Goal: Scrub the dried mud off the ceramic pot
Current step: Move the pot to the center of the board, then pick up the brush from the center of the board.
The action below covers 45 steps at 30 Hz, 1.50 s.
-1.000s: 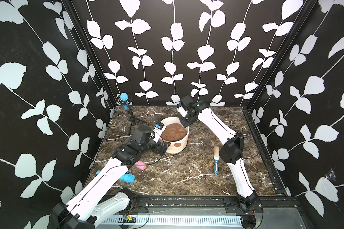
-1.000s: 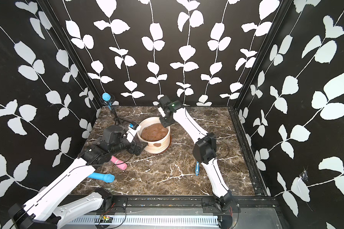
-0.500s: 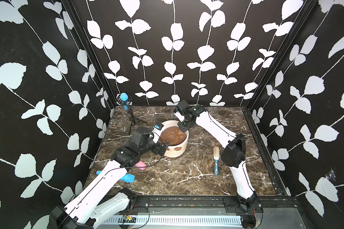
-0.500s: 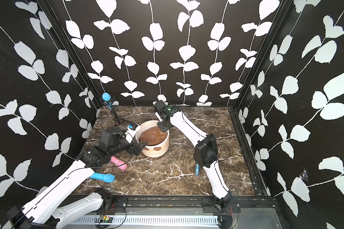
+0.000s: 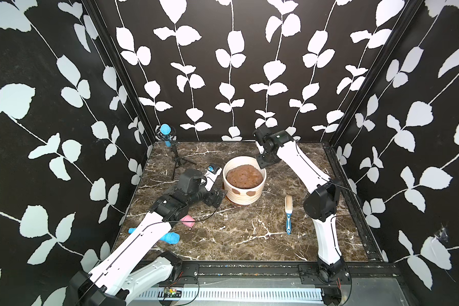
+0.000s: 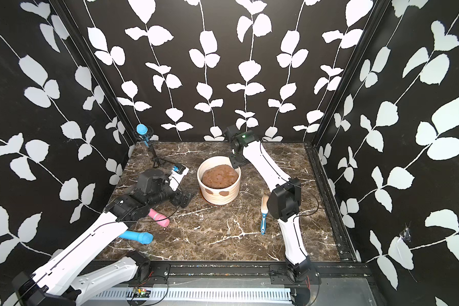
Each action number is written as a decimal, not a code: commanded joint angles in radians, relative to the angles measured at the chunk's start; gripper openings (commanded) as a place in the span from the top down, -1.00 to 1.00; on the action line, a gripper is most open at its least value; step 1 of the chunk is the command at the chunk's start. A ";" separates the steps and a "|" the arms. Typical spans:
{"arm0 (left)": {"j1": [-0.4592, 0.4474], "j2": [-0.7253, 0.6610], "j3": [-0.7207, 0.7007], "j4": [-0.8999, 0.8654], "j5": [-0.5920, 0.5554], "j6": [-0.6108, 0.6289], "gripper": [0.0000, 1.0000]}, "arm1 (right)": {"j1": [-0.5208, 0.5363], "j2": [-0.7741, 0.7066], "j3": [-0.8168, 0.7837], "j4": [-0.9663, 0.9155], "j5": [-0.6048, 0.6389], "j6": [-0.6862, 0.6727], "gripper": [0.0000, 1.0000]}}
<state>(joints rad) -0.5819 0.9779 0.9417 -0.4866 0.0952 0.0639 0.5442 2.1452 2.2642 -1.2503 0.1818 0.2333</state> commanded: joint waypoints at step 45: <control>-0.003 0.035 0.022 -0.013 0.057 0.001 -0.97 | -0.120 -0.534 -1.379 0.774 -0.081 0.237 0.44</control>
<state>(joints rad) -0.5819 1.0420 0.9516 -0.5102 0.1623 0.0738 0.4263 1.6348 0.8948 -0.4828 0.0937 0.5205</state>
